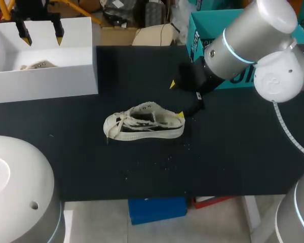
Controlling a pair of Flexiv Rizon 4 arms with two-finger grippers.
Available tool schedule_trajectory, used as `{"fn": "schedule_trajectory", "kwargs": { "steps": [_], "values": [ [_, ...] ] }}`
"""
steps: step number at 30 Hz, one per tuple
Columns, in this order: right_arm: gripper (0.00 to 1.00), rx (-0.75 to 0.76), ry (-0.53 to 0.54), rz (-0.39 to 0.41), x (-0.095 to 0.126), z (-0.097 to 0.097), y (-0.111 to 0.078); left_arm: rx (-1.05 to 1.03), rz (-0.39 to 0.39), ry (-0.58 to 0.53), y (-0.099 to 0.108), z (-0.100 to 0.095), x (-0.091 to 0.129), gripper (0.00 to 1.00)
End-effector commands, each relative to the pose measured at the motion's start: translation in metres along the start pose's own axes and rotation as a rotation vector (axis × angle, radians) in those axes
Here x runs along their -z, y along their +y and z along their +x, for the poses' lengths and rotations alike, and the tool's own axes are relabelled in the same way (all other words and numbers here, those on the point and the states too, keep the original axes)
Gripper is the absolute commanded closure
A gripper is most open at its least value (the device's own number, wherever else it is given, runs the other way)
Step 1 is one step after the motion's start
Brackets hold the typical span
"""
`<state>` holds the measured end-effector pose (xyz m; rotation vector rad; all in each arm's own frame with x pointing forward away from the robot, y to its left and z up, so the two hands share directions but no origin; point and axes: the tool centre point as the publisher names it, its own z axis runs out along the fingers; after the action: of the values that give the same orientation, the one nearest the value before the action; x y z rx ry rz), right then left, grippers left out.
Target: Take the shoe out of the shoebox, open the shoe tongue, remove and reinsert the insole, then place the shoe into the shoebox
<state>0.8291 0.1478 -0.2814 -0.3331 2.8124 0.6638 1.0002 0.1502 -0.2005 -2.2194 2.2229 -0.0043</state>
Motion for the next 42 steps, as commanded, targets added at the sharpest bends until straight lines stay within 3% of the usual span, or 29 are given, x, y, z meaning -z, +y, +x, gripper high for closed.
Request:
{"fn": "schedule_trajectory", "kwargs": {
  "steps": [1,3,6,10,17,21,31,42],
  "values": [
    [0.0,0.0,0.001,0.001,-0.001,0.0,0.001,0.001,-0.001,-0.001,0.0,0.0,0.0,0.0],
    [0.0,0.0,0.001,0.001,-0.001,0.0,0.001,0.001,-0.001,-0.001,0.0,0.0,0.0,0.0],
    [0.0,-0.12,0.014,-0.07,-0.002,0.006,-0.009,0.001,-0.001,-0.001,0.0,0.0,0.0,0.0],
    [0.0,-0.205,0.047,-0.133,-0.004,0.0,-0.015,0.001,-0.001,-0.001,0.0,0.0,0.0,0.0],
    [0.0,-0.251,0.022,-0.222,-0.017,-0.008,-0.021,0.001,-0.001,-0.001,0.0,0.0,0.0,0.0],
    [0.0,-0.271,0.017,-0.23,-0.027,-0.008,-0.03,0.001,-0.001,-0.001,0.0,0.0,0.0,0.0],
    [0.0,-0.355,0.026,-0.32,-0.053,0.006,-0.049,0.001,-0.001,-0.001,0.0,0.0,0.0,0.0],
    [0.0,-0.338,0.027,-0.436,-0.085,0.009,-0.055,0.001,-0.001,-0.001,0.0,0.0,0.0,0.0]
  ]
}}
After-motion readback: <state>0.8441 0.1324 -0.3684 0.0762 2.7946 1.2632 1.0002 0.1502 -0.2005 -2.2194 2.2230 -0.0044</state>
